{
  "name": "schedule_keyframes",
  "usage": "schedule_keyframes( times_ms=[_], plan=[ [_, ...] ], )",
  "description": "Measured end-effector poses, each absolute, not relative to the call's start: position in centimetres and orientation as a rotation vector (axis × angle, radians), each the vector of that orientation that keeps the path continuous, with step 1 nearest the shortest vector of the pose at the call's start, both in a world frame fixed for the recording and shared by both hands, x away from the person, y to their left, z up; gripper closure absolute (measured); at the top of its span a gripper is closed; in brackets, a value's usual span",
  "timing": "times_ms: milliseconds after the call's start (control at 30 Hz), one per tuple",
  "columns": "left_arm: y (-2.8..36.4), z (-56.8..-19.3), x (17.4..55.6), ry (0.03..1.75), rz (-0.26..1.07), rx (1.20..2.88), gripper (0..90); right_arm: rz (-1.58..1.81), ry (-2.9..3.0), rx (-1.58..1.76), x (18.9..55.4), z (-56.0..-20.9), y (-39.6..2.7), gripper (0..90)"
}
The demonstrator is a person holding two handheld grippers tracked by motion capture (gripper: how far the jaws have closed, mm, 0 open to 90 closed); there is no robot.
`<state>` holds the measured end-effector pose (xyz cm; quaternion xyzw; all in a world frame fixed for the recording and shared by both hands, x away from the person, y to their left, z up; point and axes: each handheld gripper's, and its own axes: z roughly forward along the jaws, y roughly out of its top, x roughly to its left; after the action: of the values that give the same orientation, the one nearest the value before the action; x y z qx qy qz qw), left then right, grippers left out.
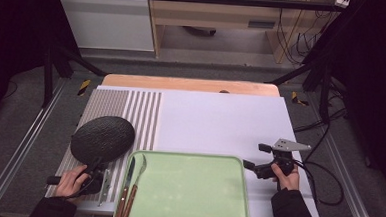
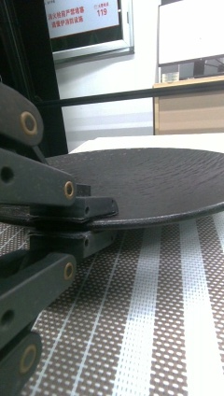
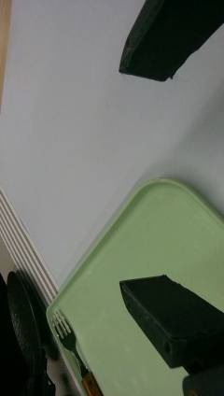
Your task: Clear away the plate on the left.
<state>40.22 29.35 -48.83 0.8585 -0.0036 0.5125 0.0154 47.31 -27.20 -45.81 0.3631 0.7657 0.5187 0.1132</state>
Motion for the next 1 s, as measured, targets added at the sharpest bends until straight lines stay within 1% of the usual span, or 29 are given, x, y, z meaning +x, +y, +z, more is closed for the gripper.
schedule_keyframes(
  times_ms=[567,767,1000],
  plan=[
    [29.1,-47.6,40.6,0.045,1.53,2.679,86.1,1.521,2.247,1.064,47.3,-45.8,-27.2,0.3],
    [28.9,-47.5,40.7,0.024,1.536,2.7,86.1,1.521,2.245,1.063,47.3,-45.8,-27.2,0.3],
    [28.8,-47.2,40.7,0.037,1.527,2.707,86.2,1.521,2.245,1.063,47.3,-45.8,-27.2,0.3]
  ],
)
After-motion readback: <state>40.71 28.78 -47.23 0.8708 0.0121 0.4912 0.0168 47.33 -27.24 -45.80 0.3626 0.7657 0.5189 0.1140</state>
